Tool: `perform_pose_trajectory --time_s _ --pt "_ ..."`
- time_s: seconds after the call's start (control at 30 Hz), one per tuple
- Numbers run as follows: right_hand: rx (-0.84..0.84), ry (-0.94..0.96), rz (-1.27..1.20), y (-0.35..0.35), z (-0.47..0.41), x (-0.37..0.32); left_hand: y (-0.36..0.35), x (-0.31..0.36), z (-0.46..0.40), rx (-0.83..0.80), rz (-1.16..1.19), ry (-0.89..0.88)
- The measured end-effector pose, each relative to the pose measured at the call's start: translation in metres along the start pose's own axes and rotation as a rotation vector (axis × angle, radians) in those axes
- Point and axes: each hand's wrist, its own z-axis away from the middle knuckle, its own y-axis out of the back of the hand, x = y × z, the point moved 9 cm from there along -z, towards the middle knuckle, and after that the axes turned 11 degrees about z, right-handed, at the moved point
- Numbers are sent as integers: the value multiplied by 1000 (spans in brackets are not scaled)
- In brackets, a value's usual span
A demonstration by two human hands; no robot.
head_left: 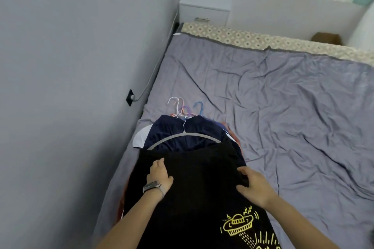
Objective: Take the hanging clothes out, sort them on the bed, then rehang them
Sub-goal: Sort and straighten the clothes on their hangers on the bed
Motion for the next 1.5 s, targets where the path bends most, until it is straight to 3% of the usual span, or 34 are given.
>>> perform_pose_trajectory --time_s 0.13,0.3,0.47,0.57,0.63,0.77,0.93,1.07,1.2,1.27,1.37,1.5 --pt "-28 -41 30 -2 -22 15 -1 0 -55 -7 -31 120" --pt "-34 -108 22 -8 -46 29 11 4 -119 29 -159 94" --pt "-72 -137 -14 -30 -56 33 -4 -20 -162 -147 -108 106" --pt "-95 -136 -51 -43 -50 37 -6 -20 -156 -134 -1 43" --pt "-73 -136 -67 -47 -44 40 1 -12 -136 -60 112 6" --pt "11 -148 -157 -47 -25 47 15 -1 -80 45 105 -89" --pt "249 -130 -231 -15 5 49 31 1 3 122 170 -46" --pt "364 -85 -187 12 29 52 49 6 55 125 220 -14" --pt "479 -27 0 50 61 52 75 44 110 148 166 -118" --pt "390 42 120 60 77 51 86 64 141 167 186 -176" --pt "99 192 91 52 107 58 100 85 189 230 233 -238" --pt "185 307 116 62 170 81 99 106 254 283 249 -302"
